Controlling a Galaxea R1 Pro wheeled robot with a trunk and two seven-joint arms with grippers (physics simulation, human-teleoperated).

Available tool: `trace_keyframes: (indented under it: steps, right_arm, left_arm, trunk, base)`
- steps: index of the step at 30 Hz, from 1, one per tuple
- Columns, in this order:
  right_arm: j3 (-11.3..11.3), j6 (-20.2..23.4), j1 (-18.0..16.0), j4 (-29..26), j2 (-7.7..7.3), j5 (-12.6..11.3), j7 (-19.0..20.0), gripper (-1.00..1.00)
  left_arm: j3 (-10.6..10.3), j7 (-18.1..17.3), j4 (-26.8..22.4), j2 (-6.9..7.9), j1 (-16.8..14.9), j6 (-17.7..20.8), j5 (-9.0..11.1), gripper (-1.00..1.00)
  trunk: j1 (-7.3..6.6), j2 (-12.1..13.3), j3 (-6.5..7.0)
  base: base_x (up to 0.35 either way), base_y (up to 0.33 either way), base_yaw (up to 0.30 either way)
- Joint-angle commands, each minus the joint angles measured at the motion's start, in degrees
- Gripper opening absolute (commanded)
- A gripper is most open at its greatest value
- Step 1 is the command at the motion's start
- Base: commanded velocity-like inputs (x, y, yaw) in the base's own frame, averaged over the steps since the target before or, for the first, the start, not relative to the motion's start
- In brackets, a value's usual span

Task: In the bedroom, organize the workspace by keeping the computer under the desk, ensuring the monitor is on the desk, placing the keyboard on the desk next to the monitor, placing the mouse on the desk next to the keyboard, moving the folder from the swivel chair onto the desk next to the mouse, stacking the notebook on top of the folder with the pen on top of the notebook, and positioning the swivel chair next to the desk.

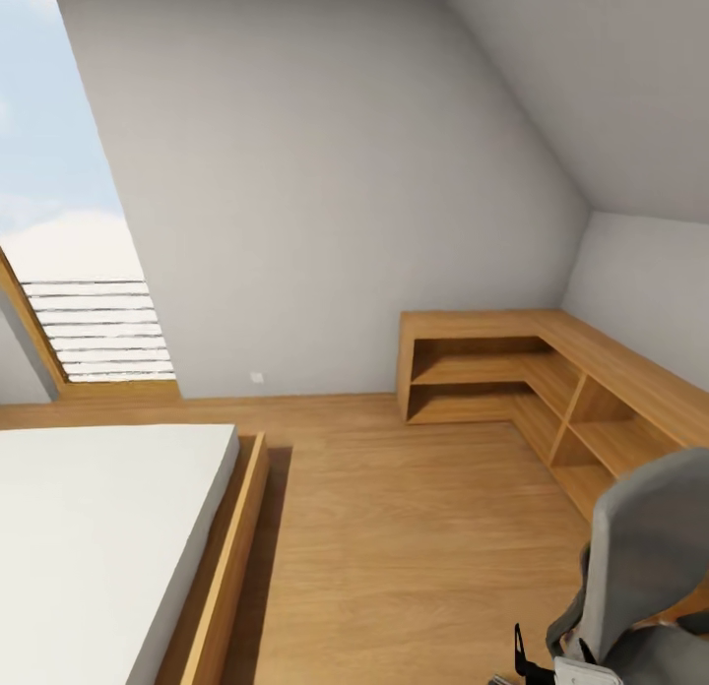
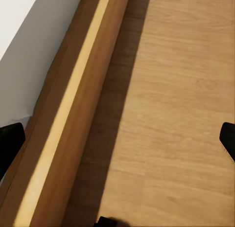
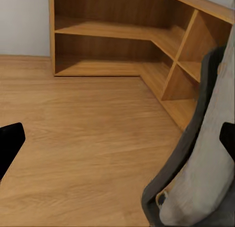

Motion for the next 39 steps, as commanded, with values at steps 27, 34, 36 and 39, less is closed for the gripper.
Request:
trace_keyframes:
  steps: [27, 34, 36, 39]
  right_arm:
    - [0.5, -0.1, 0.0, 0.5, 0.07, -0.2, -0.3, 1.0]
    - [0.5, 0.0, 0.0, 0.5, 0.05, -0.2, -0.3, 1.0]
    - [0.5, 0.0, 0.0, 0.5, 0.06, -0.2, -0.2, 1.0]
    - [0.5, 0.0, 0.0, 0.5, 0.07, -0.2, -0.2, 1.0]
  left_arm:
    - [-0.5, 0.4, 0.1, 0.02, -0.1, -0.2, 0.1, 1.0]
    - [-0.5, 0.3, 0.1, 0.02, -0.1, -0.2, 0.1, 1.0]
    - [-0.5, 0.3, 0.1, 0.02, -0.1, -0.2, 0.1, 1.0]
    - [-0.5, 0.3, 0.1, 0.02, -0.1, -0.2, 0.1, 1.0]
  trunk:
    - [0.05, -0.1, -0.1]
    - [0.05, -0.1, -0.1]
    - [0.05, -0.1, -0.1]
    - [0.05, -0.1, -0.1]
  base:
    - [0.329, 0.001, 0.0]
    - [0.33, 0.0, 0.0]
    - [0.33, 0.0, 0.0]
    - [0.33, 0.0, 0.0]
